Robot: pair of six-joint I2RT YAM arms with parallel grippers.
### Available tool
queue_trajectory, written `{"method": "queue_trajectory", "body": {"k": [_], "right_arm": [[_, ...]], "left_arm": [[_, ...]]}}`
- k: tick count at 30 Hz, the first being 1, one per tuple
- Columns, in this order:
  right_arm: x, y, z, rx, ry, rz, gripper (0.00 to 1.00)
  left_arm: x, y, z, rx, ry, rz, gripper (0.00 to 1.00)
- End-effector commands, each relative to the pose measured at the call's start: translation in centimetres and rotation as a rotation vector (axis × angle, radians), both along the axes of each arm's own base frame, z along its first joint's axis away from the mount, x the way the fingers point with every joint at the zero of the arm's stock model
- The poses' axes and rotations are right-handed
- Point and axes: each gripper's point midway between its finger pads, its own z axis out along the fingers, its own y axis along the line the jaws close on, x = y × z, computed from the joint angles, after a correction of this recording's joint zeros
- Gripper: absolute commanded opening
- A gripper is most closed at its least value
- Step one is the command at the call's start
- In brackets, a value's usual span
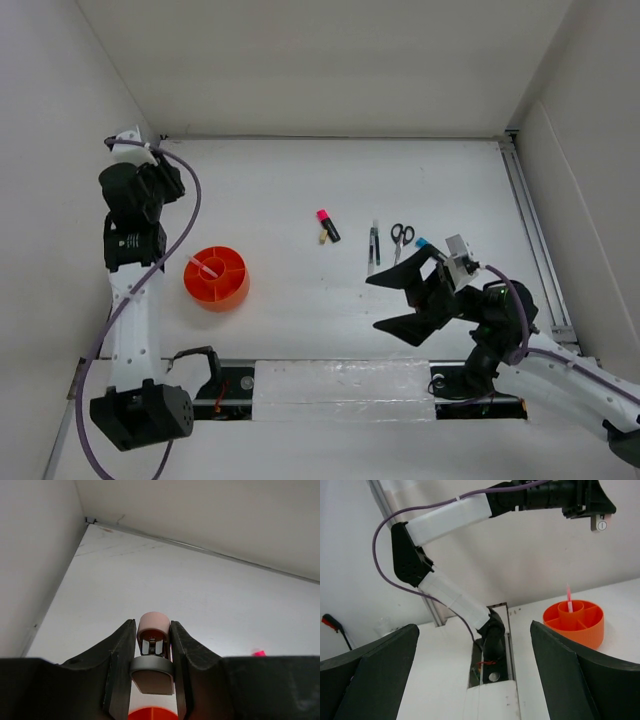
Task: Sort the stationery into containers
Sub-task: Place the stapler in the storage box.
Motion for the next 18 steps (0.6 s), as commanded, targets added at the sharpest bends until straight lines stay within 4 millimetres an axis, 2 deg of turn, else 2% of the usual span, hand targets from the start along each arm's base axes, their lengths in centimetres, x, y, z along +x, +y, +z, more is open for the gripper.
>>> {"method": "queue_trajectory", "body": {"k": [1,3,6,7,11,18], "right_arm": [[-1.4,0.2,-0.9,-0.028,0.013,0.060,0.99],[-2.0,0.0,-0.7,-0.022,0.000,0.081,0.99],[-3.0,-0.3,-0.6,-0.013,-0.005,0.114,0.99],[-3.0,-0.3,-0.6,-0.013,-0.005,0.115,0.99],[-4.2,-0.9,-0.1,0.003,-0.025,0.143,0.99],[-5.8,-2.6,0.7,0.048,-0.060,0.161,0.99]], "left_arm": [[0.3,0.0,-0.9,0.069,-0.040,-0.090,0.00],[0.6,-0.7,-2.8,0.105,-0.033,-0.157,0.00],[0.6,-0.2,-5.1,0.108,0.018,-0.139,0.00],[0.5,-0.9,-5.7,0.107,0.027,-0.180,0.00],[-0.7,-0.8,-6.4,0.122,-0.006,-0.156,0.00],[-2.1,0.1,-10.1,0.152,0.057,-0.112,0.00]]}}
